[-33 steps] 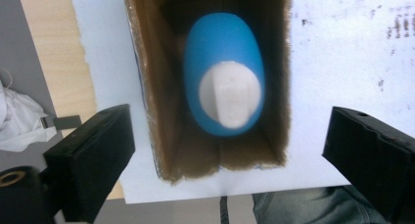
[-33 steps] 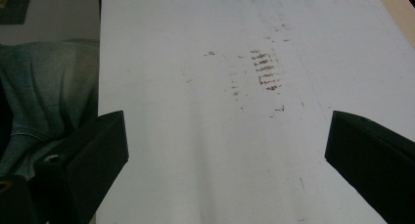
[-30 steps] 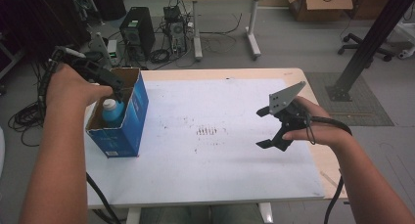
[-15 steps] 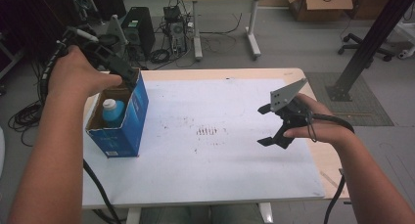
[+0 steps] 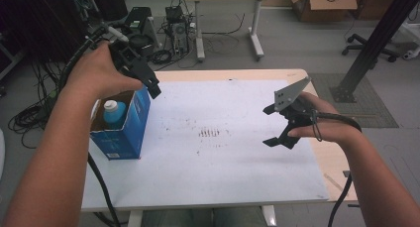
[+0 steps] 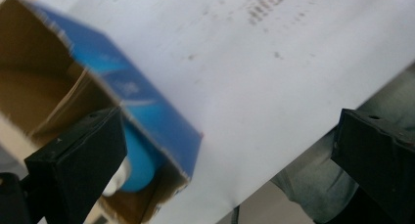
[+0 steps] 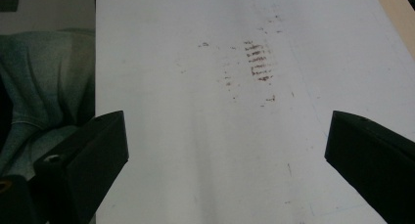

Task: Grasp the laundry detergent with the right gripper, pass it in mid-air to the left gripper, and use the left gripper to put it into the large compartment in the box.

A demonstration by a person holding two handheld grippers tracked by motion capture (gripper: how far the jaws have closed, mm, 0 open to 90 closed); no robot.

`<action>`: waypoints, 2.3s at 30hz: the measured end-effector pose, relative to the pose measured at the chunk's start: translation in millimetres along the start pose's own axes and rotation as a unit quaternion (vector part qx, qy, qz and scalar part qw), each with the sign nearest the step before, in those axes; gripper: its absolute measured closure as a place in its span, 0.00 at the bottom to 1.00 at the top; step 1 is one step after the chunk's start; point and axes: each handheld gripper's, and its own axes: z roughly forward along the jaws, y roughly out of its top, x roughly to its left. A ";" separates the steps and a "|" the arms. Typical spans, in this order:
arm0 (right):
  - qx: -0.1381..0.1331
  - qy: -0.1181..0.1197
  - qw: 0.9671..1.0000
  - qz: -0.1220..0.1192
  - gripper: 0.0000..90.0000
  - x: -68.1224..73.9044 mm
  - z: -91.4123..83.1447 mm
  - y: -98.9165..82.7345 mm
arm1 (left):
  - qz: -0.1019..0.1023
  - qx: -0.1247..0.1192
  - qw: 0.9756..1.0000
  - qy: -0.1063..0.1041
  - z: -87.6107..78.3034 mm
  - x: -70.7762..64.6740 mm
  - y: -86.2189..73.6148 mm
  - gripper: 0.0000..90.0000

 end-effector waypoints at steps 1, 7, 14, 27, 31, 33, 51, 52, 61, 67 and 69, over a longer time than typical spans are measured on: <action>0.004 -0.001 1.000 -0.001 0.03 -0.7 -0.3 0.3 | 0.010 0.002 1.000 -0.004 0.8 -3.0 1.7 0.00; 0.023 0.002 1.000 -0.005 0.03 -4.1 -1.2 2.4 | 0.098 0.020 0.995 -0.003 9.4 -22.5 9.6 0.00; 0.058 0.010 0.998 -0.017 0.03 -4.9 2.2 6.5 | 0.167 0.053 0.984 -0.014 28.7 -42.3 13.7 0.00; 0.111 0.019 0.993 -0.031 0.04 -8.9 12.8 13.1 | 0.270 0.063 0.960 -0.045 49.6 -65.7 18.5 0.00; 0.116 0.025 0.992 -0.031 0.04 -11.3 15.3 11.7 | 0.299 0.078 0.950 -0.048 57.8 -70.5 19.5 0.00; 0.117 0.028 0.992 -0.031 0.04 -13.4 15.6 11.2 | 0.311 0.078 0.946 -0.050 61.8 -73.0 21.0 0.00; 0.128 0.034 0.991 -0.025 0.04 -16.1 22.4 5.2 | 0.344 0.098 0.933 -0.040 84.5 -84.6 30.2 0.00; 0.127 0.034 0.991 -0.025 0.04 -16.0 22.5 5.4 | 0.344 0.098 0.933 -0.039 84.8 -84.7 30.2 0.00; 0.126 0.036 0.991 -0.025 0.04 -16.4 23.8 5.6 | 0.343 0.095 0.934 -0.039 84.2 -85.7 29.5 0.00; 0.125 0.037 0.991 -0.026 0.04 -15.3 24.5 6.5 | 0.342 0.097 0.934 -0.036 83.1 -86.4 28.3 0.00; 0.125 0.036 0.991 -0.026 0.04 -14.5 24.5 6.9 | 0.342 0.096 0.934 -0.036 82.8 -87.1 27.7 0.00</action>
